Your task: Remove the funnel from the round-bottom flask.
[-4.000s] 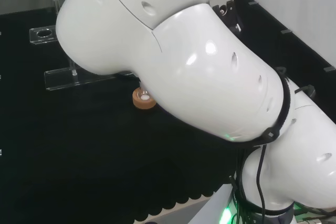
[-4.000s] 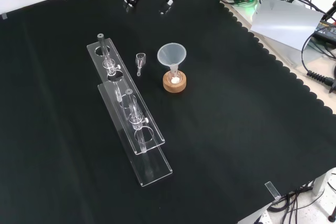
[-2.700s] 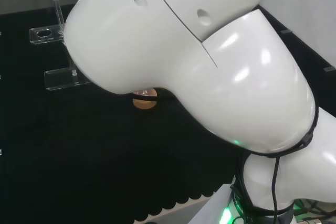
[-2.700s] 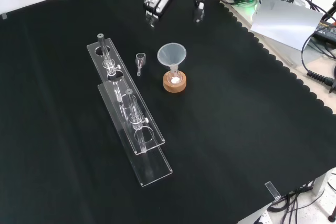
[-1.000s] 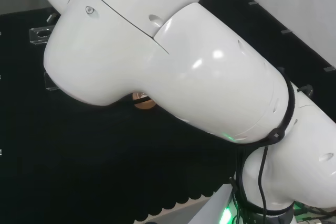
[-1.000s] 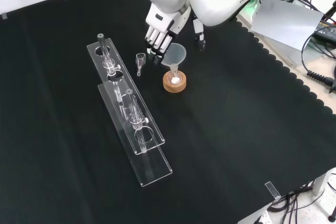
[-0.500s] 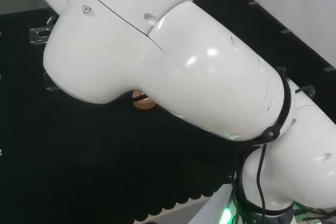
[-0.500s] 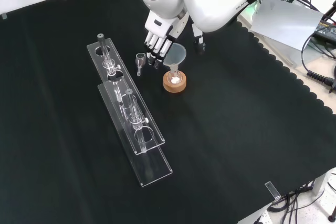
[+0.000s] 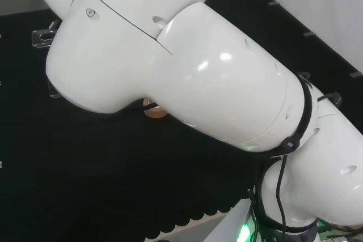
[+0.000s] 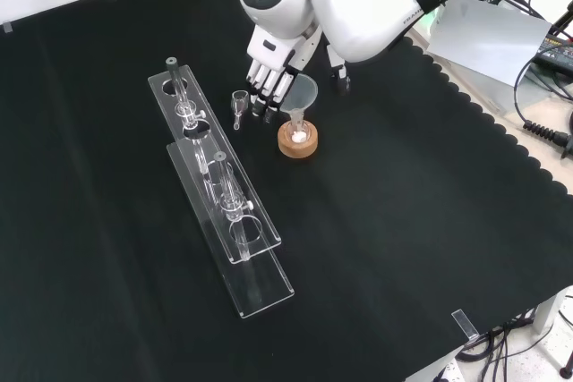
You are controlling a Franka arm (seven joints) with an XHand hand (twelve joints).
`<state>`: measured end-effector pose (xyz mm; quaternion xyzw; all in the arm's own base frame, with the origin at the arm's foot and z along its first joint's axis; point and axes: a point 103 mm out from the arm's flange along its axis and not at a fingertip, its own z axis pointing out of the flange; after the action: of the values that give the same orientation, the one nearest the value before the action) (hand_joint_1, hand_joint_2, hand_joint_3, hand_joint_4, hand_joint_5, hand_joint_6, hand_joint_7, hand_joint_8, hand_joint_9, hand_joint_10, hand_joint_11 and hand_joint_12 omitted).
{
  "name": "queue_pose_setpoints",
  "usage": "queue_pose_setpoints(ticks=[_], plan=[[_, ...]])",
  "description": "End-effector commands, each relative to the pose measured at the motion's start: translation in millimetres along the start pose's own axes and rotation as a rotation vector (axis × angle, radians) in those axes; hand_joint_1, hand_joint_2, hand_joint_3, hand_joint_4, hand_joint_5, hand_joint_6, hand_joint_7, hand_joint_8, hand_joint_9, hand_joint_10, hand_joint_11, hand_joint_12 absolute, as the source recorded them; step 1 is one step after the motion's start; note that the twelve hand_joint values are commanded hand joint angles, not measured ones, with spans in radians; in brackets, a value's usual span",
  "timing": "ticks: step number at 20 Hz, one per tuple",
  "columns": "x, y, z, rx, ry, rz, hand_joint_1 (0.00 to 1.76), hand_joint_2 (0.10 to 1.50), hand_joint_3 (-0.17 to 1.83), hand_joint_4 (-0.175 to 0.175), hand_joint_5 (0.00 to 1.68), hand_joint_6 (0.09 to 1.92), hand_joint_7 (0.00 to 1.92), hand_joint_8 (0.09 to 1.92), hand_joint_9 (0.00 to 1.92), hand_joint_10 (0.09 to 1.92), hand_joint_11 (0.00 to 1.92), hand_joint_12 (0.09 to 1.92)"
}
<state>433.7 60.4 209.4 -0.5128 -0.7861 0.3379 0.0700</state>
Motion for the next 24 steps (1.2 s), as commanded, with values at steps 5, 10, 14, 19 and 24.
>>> queue_pose_setpoints(ticks=[5, 10, 14, 19, 24], plan=[[-2.7, 8.1, 0.5, 0.033, -0.003, -0.004, 0.48, 0.74, 0.09, 0.034, 0.00, 0.09, 0.03, 0.26, 0.11, 0.92, 0.28, 1.54], [-4.8, 7.9, -4.4, 0.047, -0.037, 0.003, 0.49, 0.76, 0.07, 0.021, 0.08, 0.09, 0.06, 0.66, 0.41, 0.78, 0.32, 1.50], [-5.7, 9.0, -4.2, 0.063, -0.065, 0.012, 0.51, 0.78, 0.07, 0.010, 0.22, 0.09, 0.17, 0.70, 0.55, 0.69, 0.35, 1.48], [-7.1, 9.9, -1.7, 0.060, -0.095, 0.024, 0.53, 0.79, 0.08, 0.005, 0.28, 0.09, 0.21, 0.70, 0.59, 0.67, 0.36, 1.47], [-8.2, 7.0, -5.8, 0.014, -0.110, 0.030, 0.56, 0.80, 0.09, 0.005, 0.35, 0.09, 0.26, 0.68, 0.65, 0.61, 0.38, 1.44]])
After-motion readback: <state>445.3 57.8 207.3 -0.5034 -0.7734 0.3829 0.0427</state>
